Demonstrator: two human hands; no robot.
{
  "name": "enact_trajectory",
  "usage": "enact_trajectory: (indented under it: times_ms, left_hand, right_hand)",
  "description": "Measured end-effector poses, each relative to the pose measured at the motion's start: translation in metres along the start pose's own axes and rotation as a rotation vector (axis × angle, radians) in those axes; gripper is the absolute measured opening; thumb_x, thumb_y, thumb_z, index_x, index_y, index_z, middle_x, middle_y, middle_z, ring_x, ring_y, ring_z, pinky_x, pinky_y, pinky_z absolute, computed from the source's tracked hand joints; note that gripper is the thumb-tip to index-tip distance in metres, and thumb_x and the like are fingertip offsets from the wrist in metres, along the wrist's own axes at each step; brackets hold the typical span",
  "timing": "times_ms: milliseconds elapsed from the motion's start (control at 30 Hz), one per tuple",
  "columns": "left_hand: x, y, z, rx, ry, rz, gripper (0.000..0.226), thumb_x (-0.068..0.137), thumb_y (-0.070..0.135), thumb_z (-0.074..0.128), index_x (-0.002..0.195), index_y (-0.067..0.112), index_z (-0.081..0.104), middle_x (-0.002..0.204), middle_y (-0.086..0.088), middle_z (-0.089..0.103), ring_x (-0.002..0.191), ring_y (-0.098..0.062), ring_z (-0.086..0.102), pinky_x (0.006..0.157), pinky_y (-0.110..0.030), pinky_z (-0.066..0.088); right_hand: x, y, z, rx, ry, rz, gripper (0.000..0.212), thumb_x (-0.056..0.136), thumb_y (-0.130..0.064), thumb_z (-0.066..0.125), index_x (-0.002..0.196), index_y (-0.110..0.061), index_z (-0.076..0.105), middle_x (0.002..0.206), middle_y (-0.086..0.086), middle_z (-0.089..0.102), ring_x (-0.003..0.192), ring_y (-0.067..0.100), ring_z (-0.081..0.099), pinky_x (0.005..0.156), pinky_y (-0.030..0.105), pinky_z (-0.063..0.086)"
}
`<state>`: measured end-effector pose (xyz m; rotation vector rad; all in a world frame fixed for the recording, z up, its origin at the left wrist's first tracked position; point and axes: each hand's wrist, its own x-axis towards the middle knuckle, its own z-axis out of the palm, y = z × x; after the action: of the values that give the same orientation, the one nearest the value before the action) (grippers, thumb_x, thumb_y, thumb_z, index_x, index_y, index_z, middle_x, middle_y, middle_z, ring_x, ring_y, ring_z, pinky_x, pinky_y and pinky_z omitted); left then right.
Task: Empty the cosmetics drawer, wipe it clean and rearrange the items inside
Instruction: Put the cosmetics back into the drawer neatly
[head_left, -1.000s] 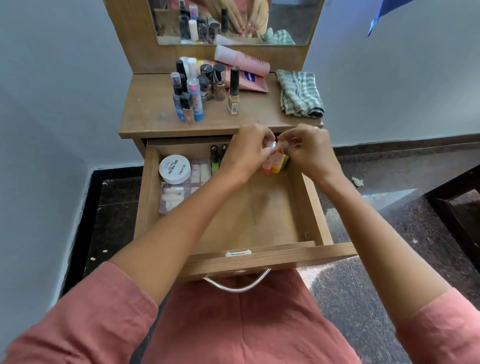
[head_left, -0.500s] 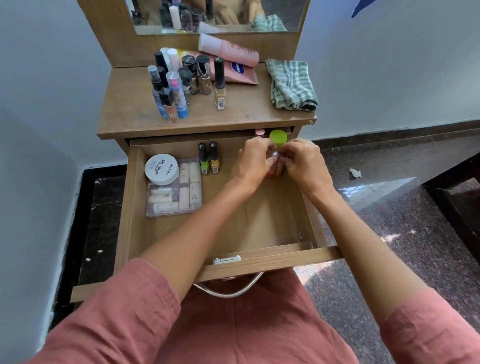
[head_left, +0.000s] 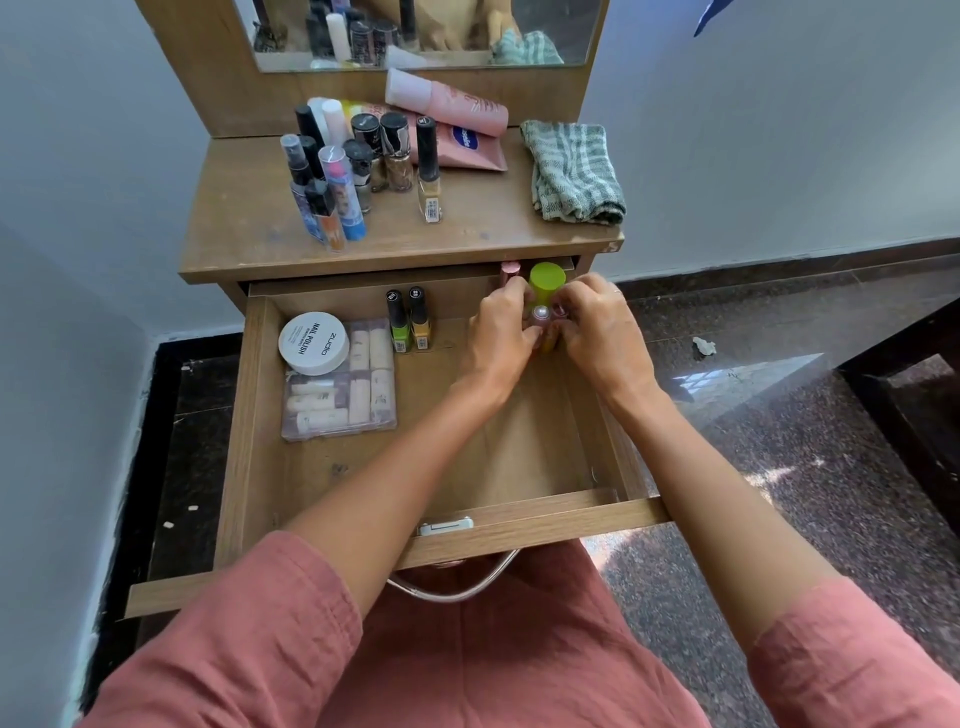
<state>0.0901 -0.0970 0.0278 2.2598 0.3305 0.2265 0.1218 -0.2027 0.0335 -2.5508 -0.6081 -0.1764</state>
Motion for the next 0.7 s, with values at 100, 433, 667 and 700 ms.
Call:
enact_trajectory:
  times_ms: [100,433,667,700]
  left_hand:
    - [-0.002,0.001,-0.002,-0.022,-0.001,-0.006,0.027,0.076,0.005,0.07,0.099,0.005,0.057,0.098,-0.013,0.067,0.088,-0.029,0.065,0.078,-0.043,0.054]
    - [-0.006,0.012,-0.041,-0.042,0.047,0.109,0.02,0.076,0.006,0.07,0.094,0.004,0.063,0.09,-0.008,0.068,0.081,-0.021,0.065,0.077,-0.039,0.054]
    - [0.002,0.025,-0.1,0.004,0.179,0.211,0.014,0.084,0.007,0.063,0.097,0.008,0.064,0.094,-0.005,0.068,0.086,-0.012,0.063,0.081,-0.027,0.053]
    - [0.005,0.026,-0.109,0.008,0.197,0.224,0.013,0.084,0.007,0.063,0.096,0.009,0.064,0.093,-0.004,0.067,0.085,-0.01,0.061,0.081,-0.024,0.053]
  right_hand:
    - [-0.001,-0.001,-0.002,0.021,0.001,0.011,0.02,0.078,0.005,0.058,0.098,0.002,0.06,0.104,0.019,0.056,0.101,0.033,0.052,0.082,0.045,0.048]
    - [0.007,-0.024,-0.022,0.152,0.097,0.002,0.023,0.075,0.004,0.063,0.098,0.002,0.064,0.101,0.018,0.06,0.093,0.032,0.058,0.079,0.042,0.049]
    - [0.032,-0.07,-0.03,0.307,0.157,-0.046,0.019,0.079,0.001,0.064,0.097,0.001,0.066,0.096,0.013,0.064,0.078,0.008,0.053,0.068,0.001,0.04]
    - [0.036,-0.077,-0.03,0.323,0.158,-0.055,0.019,0.078,0.001,0.064,0.098,0.001,0.066,0.096,0.013,0.064,0.078,0.008,0.053,0.068,-0.002,0.039]
